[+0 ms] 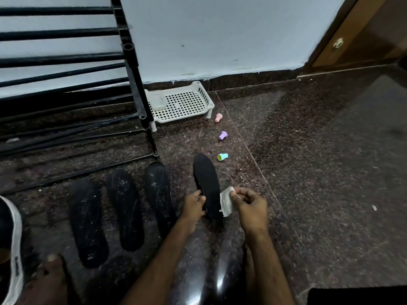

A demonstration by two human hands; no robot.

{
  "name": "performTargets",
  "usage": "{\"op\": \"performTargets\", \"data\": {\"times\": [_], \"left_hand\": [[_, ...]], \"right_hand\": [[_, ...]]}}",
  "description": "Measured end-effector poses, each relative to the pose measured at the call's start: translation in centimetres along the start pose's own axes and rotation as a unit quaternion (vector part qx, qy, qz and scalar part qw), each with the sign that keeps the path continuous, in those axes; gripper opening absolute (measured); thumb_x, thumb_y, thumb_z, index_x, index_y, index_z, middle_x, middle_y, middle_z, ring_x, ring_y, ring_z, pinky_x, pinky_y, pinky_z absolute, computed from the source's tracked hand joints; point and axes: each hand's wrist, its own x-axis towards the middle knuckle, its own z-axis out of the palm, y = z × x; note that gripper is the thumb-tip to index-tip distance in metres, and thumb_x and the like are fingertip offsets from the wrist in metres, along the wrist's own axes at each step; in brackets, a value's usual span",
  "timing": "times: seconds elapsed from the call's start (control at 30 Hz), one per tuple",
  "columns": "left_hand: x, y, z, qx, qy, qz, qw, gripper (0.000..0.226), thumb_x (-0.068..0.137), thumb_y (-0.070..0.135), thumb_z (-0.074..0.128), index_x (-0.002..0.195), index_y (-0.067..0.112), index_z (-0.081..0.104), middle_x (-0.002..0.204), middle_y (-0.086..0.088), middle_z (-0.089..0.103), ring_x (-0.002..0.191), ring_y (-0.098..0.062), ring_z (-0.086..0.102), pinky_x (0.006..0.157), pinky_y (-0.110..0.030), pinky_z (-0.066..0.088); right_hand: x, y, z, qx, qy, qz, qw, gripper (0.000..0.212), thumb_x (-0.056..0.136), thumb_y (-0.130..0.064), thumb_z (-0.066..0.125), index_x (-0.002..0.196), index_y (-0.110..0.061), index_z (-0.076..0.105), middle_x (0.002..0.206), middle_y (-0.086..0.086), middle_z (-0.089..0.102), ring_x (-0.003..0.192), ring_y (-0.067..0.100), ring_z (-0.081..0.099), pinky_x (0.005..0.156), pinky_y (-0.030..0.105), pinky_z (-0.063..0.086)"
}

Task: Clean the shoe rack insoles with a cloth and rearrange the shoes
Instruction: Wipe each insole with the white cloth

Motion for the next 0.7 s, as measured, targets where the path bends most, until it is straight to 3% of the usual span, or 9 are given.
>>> {"op": "performTargets", "data": {"times": [0.17, 0.23, 0.33, 0.47, 0.6, 0.7], "left_hand": [[0.1, -0.2, 0.0, 0.019, -0.008, 0.002, 1.000, 0.034, 0.104, -0.001, 0.035, 0.127, 0.008, 0.057, 0.114, -0.005, 0.065, 0.092, -0.011, 0.062, 0.070, -0.013, 0.052], [0.0, -0.5, 0.3, 0.045, 0.006, 0.026, 0.999, 0.033, 0.101, 0.000, 0.041, 0.128, 0.006, 0.059, 0.119, -0.006, 0.067, 0.104, -0.017, 0.063, 0.081, -0.018, 0.051], [-0.1, -1.5, 0.3, 0.094, 0.063, 0.054, 0.992, 0.032, 0.089, 0.013, 0.051, 0.115, 0.008, 0.068, 0.111, -0.005, 0.071, 0.107, -0.023, 0.066, 0.095, -0.033, 0.052], [-1.4, -0.9, -1.3, 0.100, 0.165, 0.062, 0.979, 0.030, 0.097, 0.007, 0.054, 0.124, 0.002, 0.064, 0.122, -0.009, 0.066, 0.114, -0.025, 0.061, 0.091, -0.022, 0.043], [-1.0, -0.9, -4.5, 0.135, 0.245, 0.091, 0.956, 0.025, 0.096, 0.008, 0.054, 0.118, 0.008, 0.067, 0.114, -0.010, 0.069, 0.105, -0.026, 0.064, 0.091, -0.032, 0.050], [-0.8, -0.8, -7.1, 0.143, 0.314, 0.091, 0.934, 0.022, 0.095, 0.010, 0.055, 0.113, 0.012, 0.067, 0.110, -0.010, 0.067, 0.100, -0.028, 0.063, 0.090, -0.040, 0.051]], "right_hand": [[0.1, 0.7, 1.1, 0.010, -0.013, 0.019, 1.000, 0.007, 0.087, -0.006, 0.070, 0.086, -0.013, 0.071, 0.078, 0.005, 0.073, 0.068, 0.014, 0.065, 0.062, 0.027, 0.053], [0.1, 1.0, 1.6, 0.017, -0.017, 0.028, 0.999, 0.004, 0.088, -0.007, 0.069, 0.090, -0.010, 0.071, 0.079, 0.007, 0.074, 0.068, 0.015, 0.067, 0.062, 0.028, 0.053], [0.4, 1.7, 2.4, 0.028, -0.023, 0.036, 0.999, 0.005, 0.089, -0.005, 0.068, 0.093, -0.007, 0.071, 0.081, 0.009, 0.074, 0.068, 0.013, 0.068, 0.063, 0.027, 0.054], [1.3, 3.1, 3.0, 0.017, -0.015, 0.057, 0.998, 0.007, 0.088, -0.003, 0.068, 0.091, -0.008, 0.070, 0.080, 0.008, 0.073, 0.069, 0.015, 0.067, 0.066, 0.027, 0.054], [3.3, 5.1, 2.6, -0.036, 0.038, 0.091, 0.994, 0.013, 0.085, -0.006, 0.069, 0.080, -0.018, 0.070, 0.085, 0.010, 0.073, 0.080, 0.026, 0.069, 0.084, 0.043, 0.057], [3.8, 5.3, 3.3, -0.062, 0.034, 0.086, 0.994, 0.023, 0.082, -0.003, 0.064, 0.075, -0.024, 0.068, 0.090, 0.012, 0.074, 0.083, 0.028, 0.069, 0.083, 0.043, 0.057]]}}
